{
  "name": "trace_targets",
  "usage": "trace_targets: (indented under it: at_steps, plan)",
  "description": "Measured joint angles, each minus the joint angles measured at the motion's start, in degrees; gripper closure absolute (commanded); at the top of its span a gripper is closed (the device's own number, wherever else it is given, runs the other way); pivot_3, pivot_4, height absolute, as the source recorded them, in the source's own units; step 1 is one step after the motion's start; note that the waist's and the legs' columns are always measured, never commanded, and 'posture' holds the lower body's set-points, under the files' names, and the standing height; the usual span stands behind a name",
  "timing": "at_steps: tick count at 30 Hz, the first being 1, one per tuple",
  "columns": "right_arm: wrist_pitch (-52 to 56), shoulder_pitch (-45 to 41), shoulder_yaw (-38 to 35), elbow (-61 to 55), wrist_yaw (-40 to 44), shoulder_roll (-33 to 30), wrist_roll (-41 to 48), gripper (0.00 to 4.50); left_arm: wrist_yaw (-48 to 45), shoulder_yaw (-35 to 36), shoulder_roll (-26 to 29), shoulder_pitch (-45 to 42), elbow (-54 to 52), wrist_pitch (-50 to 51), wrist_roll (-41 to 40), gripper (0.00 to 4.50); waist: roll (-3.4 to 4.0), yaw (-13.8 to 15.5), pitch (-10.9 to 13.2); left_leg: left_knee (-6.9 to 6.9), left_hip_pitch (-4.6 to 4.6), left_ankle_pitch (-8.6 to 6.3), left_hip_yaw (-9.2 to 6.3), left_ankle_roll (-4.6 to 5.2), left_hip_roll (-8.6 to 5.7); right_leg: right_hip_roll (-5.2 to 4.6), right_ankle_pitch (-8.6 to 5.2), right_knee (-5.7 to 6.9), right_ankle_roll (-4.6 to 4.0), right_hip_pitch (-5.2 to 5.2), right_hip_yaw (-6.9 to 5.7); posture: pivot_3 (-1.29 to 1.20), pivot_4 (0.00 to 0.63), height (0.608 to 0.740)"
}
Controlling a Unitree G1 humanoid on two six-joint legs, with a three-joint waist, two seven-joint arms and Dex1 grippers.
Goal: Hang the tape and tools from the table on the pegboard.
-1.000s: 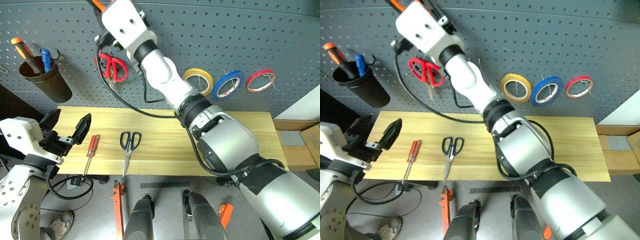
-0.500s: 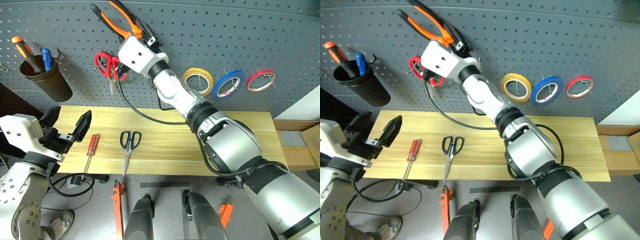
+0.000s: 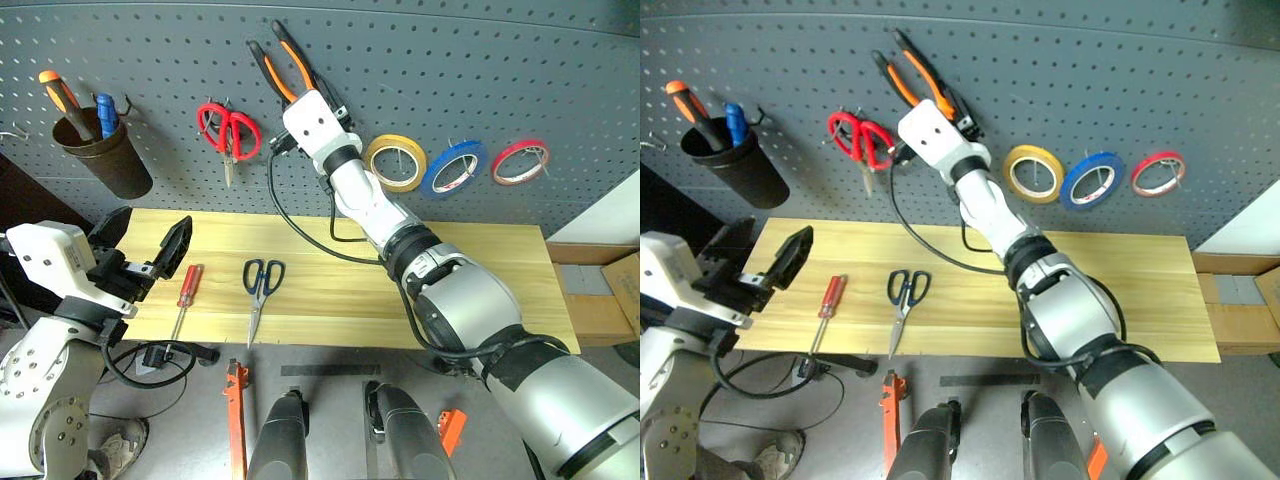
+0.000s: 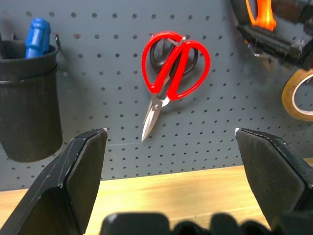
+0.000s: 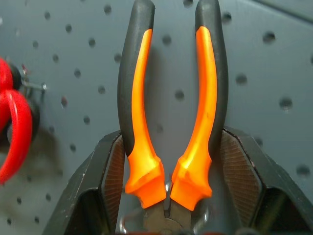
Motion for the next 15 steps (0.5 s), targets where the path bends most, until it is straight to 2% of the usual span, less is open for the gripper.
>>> trace_targets:
  at_steps: [6,12,15]
  plan:
    - [2.25,1.25,-2.74,-1.51,1.31,0.82,3.12,2.1,-0.7,-0.18,0.0,-0.3,0.33,0.0,0.23,0.0,-0.01,0.06,-0.01,0.01,0.01,0.07,-0.08,-0.09,0.1,0.29,0.13,0.0,-0.18,0.0,-0.01,0.06,0.315,0.74]
    - [5.65,3.94,-6.28,-5.76,4.32,1.89,7.7,0.14,-0.72,-1.97,-0.05,-1.89,1.93,-0.08,1.22,0.0,0.0,0.73,0.0,0.01,0.03,0.48,-0.15,-0.1,0.07,0.36,0.15,-0.09,-0.15,0.15,-0.06,0.02,0.317,0.74]
    - [8.09,7.78,-6.81,-8.57,5.0,1.6,9.13,0.04,-0.62,-2.7,-0.25,-2.45,3.38,-0.15,2.31,0.0,0.01,0.85,0.0,0.03,0.03,0.61,-0.06,-0.07,0.07,0.36,0.18,-0.12,-0.15,0.18,-0.03,-0.02,0.319,0.74]
